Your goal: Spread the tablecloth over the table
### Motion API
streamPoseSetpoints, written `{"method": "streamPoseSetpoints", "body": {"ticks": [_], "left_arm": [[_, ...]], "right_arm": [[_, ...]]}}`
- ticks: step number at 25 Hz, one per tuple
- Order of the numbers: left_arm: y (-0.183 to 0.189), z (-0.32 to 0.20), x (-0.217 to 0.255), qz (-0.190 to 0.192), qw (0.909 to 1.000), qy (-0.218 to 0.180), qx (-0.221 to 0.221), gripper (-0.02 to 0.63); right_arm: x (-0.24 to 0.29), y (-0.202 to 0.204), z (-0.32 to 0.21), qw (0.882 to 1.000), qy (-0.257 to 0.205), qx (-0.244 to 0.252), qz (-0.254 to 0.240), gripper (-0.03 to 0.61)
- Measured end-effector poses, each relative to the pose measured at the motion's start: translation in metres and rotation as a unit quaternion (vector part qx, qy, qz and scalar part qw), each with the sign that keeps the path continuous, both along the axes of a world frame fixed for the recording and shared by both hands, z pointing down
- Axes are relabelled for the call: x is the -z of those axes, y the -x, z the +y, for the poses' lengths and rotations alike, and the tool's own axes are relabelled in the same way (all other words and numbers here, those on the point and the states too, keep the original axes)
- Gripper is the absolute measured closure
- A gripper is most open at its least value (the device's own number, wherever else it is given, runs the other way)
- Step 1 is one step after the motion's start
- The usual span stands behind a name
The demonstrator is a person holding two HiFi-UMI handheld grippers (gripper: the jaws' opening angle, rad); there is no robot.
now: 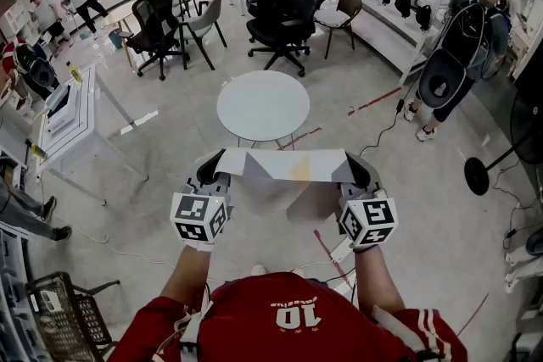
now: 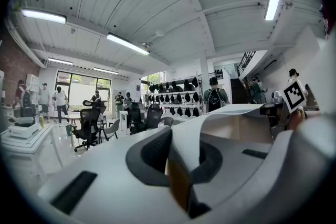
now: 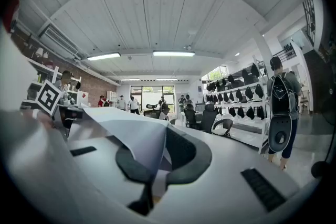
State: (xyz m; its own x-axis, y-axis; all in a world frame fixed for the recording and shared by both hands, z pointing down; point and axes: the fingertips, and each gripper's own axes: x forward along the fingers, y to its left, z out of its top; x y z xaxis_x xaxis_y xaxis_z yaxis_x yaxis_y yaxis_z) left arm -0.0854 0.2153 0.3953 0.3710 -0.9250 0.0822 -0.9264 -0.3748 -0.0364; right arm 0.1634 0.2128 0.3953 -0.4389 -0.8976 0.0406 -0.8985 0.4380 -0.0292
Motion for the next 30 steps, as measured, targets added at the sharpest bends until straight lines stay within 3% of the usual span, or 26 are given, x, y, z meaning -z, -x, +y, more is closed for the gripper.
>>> {"method": "streamPoseSetpoints", "body": {"ticks": [30], "left_arm": [[-0.022,0.019,0.015,0.000,0.9996,-0.018,0.023,0.600]], "right_arm": [[0.006,-0.020,0.010,1.000,0.004,0.031,-0.001,0.562]]}}
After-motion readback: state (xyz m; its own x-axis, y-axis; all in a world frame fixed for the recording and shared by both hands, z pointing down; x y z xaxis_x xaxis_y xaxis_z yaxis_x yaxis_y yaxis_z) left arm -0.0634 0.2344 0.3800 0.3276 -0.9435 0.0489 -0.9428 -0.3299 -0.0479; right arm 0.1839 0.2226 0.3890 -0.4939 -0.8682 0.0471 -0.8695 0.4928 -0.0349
